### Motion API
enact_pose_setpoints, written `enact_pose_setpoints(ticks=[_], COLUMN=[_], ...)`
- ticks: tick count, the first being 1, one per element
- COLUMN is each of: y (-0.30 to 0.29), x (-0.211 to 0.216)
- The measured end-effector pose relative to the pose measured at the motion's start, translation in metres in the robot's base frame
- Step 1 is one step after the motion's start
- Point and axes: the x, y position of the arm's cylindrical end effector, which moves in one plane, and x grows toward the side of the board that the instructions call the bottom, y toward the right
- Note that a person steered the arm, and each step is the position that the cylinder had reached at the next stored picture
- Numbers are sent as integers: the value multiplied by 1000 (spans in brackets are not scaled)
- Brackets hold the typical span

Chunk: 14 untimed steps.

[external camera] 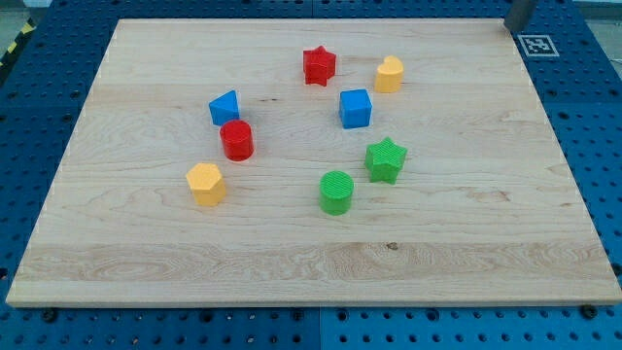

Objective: Slide the red star towards top right

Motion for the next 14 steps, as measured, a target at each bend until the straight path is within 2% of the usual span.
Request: enact_pose_setpoints(ticks=[1, 3, 4, 5, 6, 7, 8, 9, 10, 11, 12, 14], y=[-25, -205, -272, -291, -352, -366, -348, -321, -319, -319, -305, -279], x=[6, 26, 26, 27, 63, 73, 73, 93, 115, 119, 117, 75])
